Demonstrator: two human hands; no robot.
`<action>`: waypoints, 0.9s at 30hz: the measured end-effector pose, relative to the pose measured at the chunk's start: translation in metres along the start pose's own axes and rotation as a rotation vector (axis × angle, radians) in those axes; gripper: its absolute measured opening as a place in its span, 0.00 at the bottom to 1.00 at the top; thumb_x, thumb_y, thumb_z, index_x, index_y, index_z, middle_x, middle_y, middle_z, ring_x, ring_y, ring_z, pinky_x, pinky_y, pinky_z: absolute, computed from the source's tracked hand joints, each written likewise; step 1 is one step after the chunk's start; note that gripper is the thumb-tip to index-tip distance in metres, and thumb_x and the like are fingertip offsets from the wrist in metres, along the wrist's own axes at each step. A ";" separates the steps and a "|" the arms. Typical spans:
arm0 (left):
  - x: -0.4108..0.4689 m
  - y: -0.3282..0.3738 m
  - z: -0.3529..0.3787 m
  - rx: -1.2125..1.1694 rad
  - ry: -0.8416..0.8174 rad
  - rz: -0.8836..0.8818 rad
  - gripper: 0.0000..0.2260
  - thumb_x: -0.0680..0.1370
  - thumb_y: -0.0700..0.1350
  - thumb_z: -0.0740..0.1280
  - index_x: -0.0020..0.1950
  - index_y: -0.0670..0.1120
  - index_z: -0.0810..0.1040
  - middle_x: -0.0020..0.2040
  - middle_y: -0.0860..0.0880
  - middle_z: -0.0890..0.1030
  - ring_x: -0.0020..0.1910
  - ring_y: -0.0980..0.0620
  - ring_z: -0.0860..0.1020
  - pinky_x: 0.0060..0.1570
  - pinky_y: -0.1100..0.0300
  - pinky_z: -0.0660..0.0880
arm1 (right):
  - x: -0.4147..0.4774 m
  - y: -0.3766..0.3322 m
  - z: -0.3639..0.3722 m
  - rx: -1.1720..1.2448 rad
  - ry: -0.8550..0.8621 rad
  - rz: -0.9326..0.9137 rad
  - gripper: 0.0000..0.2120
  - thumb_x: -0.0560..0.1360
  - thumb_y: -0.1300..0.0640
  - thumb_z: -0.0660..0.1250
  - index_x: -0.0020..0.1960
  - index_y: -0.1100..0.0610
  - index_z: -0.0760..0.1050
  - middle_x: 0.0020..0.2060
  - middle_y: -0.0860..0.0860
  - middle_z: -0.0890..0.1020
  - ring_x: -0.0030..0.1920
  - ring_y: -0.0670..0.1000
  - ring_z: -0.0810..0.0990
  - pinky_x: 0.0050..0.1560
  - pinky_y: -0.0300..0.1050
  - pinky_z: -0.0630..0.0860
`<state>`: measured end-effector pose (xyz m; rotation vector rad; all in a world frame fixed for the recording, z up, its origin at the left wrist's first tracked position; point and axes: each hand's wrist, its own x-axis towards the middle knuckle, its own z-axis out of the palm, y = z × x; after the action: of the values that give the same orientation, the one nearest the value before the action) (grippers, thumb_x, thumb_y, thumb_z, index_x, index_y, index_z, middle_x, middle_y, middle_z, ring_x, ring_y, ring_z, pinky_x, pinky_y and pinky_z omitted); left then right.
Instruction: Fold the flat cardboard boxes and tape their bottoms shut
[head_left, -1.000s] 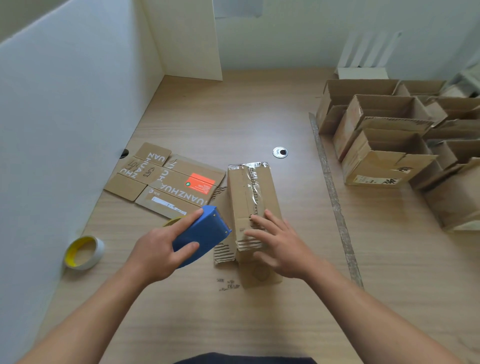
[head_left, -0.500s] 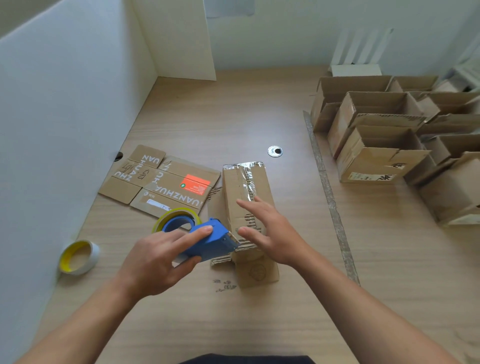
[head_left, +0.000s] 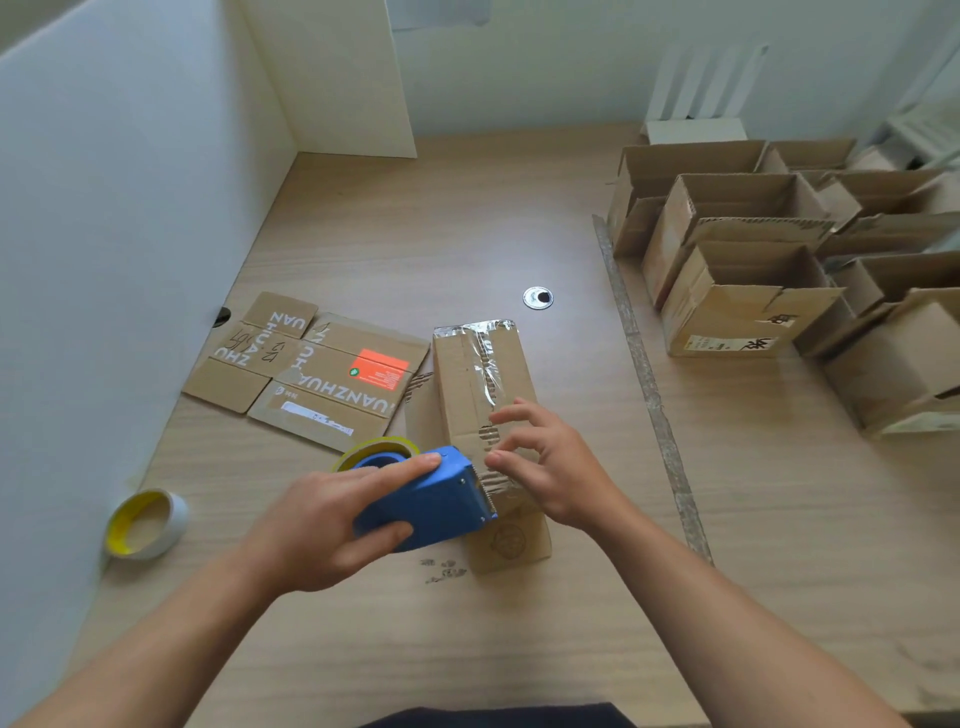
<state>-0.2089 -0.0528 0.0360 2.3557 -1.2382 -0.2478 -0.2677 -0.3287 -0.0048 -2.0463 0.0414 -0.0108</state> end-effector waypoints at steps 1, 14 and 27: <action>0.004 0.002 -0.001 -0.032 -0.044 -0.021 0.30 0.75 0.60 0.64 0.75 0.71 0.57 0.61 0.60 0.80 0.51 0.55 0.81 0.47 0.58 0.78 | -0.003 0.001 -0.001 -0.014 -0.003 0.011 0.06 0.76 0.55 0.72 0.40 0.51 0.81 0.61 0.44 0.77 0.72 0.43 0.65 0.69 0.39 0.60; 0.027 -0.006 -0.024 -0.237 -0.423 -0.447 0.27 0.67 0.60 0.65 0.65 0.76 0.67 0.56 0.66 0.78 0.51 0.67 0.76 0.47 0.67 0.71 | -0.049 0.062 -0.031 0.132 0.217 0.412 0.11 0.78 0.54 0.69 0.40 0.58 0.76 0.55 0.46 0.78 0.57 0.44 0.76 0.57 0.44 0.67; 0.048 -0.007 -0.011 -0.230 -0.518 -0.597 0.21 0.66 0.59 0.65 0.57 0.74 0.72 0.55 0.62 0.80 0.51 0.60 0.78 0.53 0.61 0.75 | -0.031 0.077 -0.013 -0.062 0.062 0.529 0.11 0.79 0.48 0.67 0.47 0.56 0.77 0.54 0.53 0.77 0.56 0.52 0.75 0.52 0.42 0.67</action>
<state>-0.1723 -0.0846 0.0448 2.4662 -0.6047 -1.1835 -0.3011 -0.3749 -0.0668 -2.0394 0.6253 0.2597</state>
